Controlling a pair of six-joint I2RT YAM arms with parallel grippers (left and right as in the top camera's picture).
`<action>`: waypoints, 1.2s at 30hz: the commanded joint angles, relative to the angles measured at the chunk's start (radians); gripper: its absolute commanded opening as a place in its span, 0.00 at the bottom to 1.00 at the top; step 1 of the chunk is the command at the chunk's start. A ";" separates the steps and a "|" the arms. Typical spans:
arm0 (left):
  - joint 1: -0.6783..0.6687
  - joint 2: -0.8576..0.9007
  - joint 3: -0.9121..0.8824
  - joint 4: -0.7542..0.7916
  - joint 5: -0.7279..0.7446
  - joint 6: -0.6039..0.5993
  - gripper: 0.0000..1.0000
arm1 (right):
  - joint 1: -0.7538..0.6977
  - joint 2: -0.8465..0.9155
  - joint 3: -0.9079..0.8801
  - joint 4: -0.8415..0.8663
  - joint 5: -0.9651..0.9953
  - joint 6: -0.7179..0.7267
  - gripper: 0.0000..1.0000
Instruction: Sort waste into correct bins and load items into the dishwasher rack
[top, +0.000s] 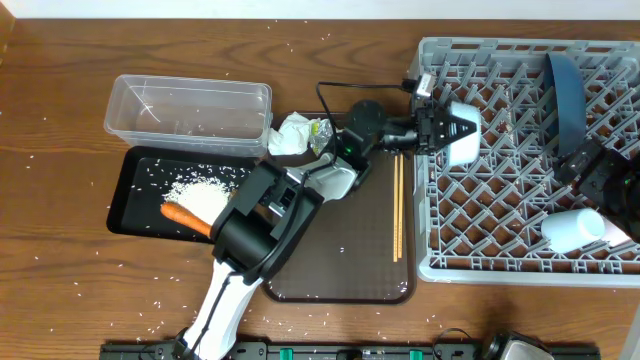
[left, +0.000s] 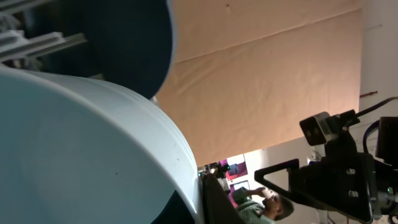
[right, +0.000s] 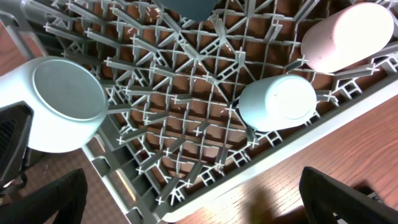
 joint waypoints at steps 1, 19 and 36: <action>-0.018 -0.006 0.003 0.010 -0.034 -0.009 0.06 | -0.003 0.007 0.005 -0.008 0.006 -0.005 0.99; -0.028 0.001 0.003 0.010 -0.027 -0.010 0.29 | -0.003 0.013 0.005 -0.024 0.006 -0.005 0.99; 0.137 0.001 0.003 -0.215 0.076 0.011 0.98 | -0.003 0.013 0.005 -0.025 0.007 -0.008 0.99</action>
